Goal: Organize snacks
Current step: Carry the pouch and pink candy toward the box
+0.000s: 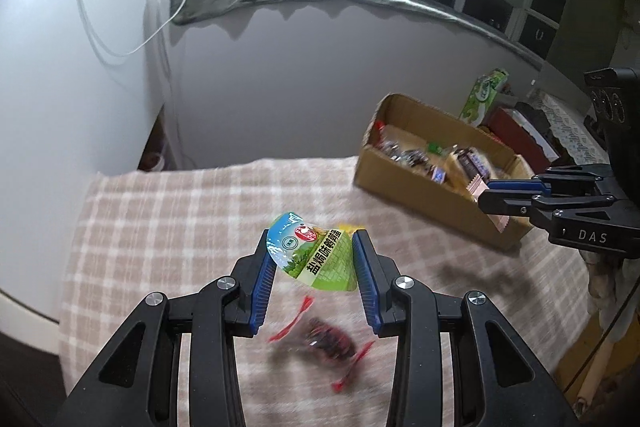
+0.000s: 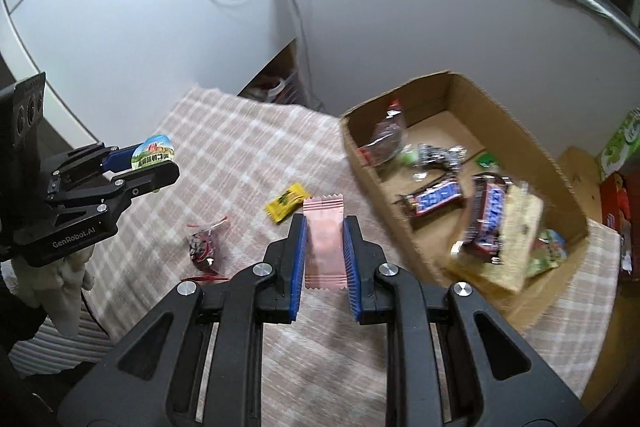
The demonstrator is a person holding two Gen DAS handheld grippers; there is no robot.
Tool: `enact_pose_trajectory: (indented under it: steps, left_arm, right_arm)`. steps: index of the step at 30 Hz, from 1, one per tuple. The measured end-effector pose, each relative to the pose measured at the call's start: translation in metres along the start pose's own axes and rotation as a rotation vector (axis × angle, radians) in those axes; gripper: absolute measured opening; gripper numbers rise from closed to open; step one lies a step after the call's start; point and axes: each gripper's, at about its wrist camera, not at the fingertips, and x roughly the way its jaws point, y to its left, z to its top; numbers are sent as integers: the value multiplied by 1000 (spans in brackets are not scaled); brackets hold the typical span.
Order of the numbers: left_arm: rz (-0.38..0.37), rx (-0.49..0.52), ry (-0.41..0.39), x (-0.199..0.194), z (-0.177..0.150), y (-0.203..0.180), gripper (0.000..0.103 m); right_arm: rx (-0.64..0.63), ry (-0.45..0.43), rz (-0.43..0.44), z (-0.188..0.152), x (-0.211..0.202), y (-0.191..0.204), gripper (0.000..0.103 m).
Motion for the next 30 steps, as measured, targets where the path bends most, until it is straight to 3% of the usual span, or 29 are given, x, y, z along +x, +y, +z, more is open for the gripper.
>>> enact_pose_trajectory:
  steps: [9,17,30]
  left_arm:
    - [-75,32,12,16,30,-30,36]
    - [-158,28,43,53,68,-55,36]
    - [-179,65,65,104,111,-92,36]
  right_arm:
    - [92,-31,-49,6,-27,-48,19]
    - [182,-28,-119,14,-31,-103,19]
    - [240,-6,-173,30,-20,-153,19]
